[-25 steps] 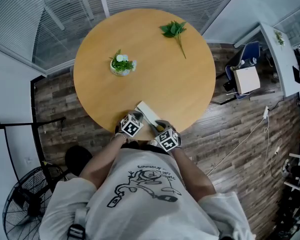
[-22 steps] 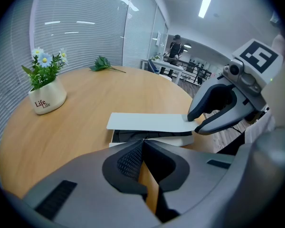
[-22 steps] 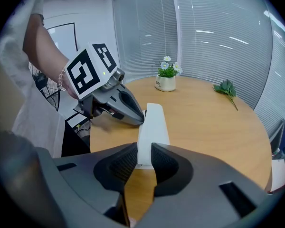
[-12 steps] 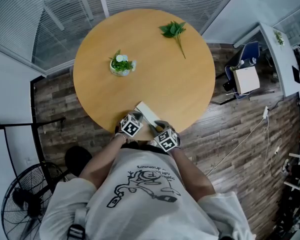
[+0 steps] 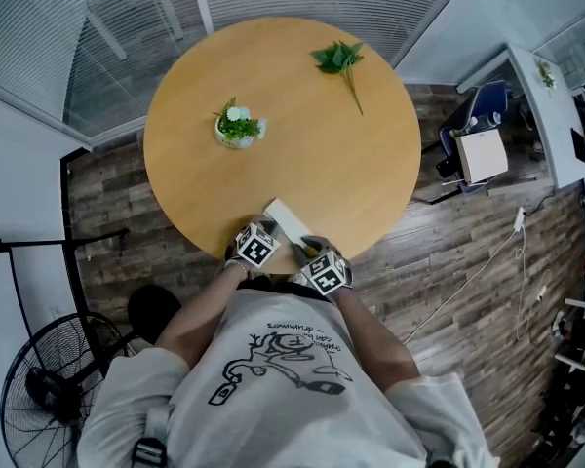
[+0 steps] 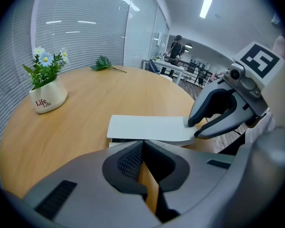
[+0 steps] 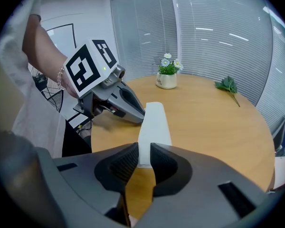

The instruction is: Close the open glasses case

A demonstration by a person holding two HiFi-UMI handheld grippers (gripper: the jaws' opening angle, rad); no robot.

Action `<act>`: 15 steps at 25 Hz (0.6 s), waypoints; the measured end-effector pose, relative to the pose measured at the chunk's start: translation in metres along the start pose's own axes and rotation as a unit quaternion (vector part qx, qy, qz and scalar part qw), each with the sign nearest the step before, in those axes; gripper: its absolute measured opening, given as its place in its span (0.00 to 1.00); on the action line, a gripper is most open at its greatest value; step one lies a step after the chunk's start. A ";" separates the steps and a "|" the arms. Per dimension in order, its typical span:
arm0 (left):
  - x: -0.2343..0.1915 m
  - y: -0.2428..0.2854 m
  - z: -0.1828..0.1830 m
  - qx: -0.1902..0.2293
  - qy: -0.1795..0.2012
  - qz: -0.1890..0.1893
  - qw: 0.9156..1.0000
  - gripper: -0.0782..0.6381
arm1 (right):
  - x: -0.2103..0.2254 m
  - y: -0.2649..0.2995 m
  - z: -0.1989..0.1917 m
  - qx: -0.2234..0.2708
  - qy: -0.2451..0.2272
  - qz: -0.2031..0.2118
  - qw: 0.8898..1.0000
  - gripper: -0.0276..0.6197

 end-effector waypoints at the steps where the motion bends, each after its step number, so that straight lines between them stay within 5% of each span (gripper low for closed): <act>1: 0.000 0.000 0.000 0.000 0.000 0.001 1.000 0.14 | 0.000 0.000 0.000 0.000 0.000 0.000 1.000 0.18; 15: 0.004 -0.001 0.002 -0.021 0.006 0.017 1.000 0.14 | 0.000 0.000 0.000 -0.006 0.002 0.008 1.000 0.17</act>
Point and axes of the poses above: the fingertips, and each gripper's own axes: y forward along the fingers, x to its right, z out of its top, the point moved 6 cm from there along -y, backward along the fingers, and after that the axes turned 3 degrees about x, right-handed, at the moved point
